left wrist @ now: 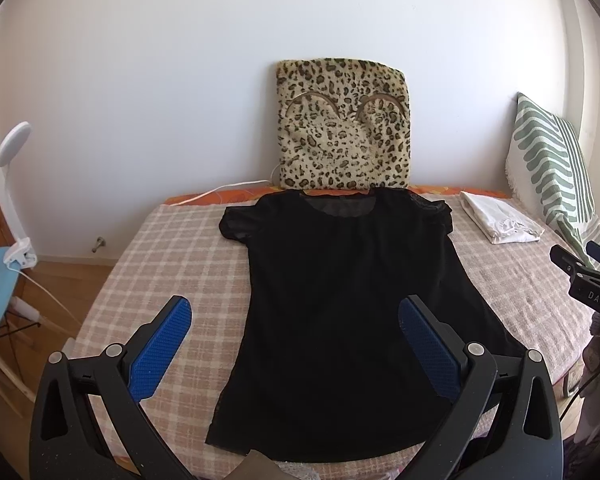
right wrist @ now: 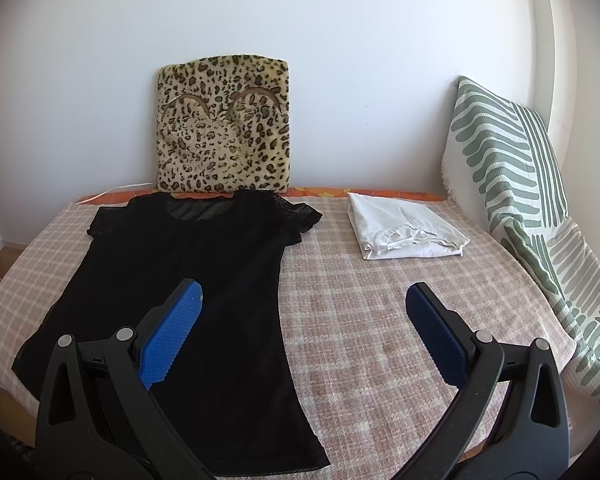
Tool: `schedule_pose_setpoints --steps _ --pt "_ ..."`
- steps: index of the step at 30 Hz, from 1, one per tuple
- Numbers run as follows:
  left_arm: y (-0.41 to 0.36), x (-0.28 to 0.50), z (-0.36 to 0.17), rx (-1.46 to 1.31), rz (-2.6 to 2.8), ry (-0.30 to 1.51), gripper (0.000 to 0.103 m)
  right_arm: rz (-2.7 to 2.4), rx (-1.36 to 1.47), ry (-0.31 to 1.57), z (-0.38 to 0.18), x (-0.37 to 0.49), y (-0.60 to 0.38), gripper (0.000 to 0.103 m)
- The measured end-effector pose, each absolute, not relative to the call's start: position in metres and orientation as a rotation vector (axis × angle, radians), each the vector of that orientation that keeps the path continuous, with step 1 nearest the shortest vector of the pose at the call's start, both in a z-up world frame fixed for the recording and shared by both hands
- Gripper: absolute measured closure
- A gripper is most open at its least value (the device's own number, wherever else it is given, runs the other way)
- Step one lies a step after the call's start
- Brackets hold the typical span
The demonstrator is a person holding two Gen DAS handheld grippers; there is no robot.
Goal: Fold small clothes
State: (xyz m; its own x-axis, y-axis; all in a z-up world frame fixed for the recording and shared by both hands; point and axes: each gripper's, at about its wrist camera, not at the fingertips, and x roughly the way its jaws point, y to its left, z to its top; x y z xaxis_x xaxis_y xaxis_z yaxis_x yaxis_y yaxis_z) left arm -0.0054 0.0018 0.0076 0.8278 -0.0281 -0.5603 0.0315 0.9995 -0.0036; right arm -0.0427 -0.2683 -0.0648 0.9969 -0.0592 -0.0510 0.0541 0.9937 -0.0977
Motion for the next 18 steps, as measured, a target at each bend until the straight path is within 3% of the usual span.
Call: schedule_pose_setpoints --steps 18 --pt "0.0002 -0.0059 0.0078 0.006 -0.035 0.589 0.0 -0.056 -0.082 0.055 -0.0637 -0.0424 -0.2657 0.0"
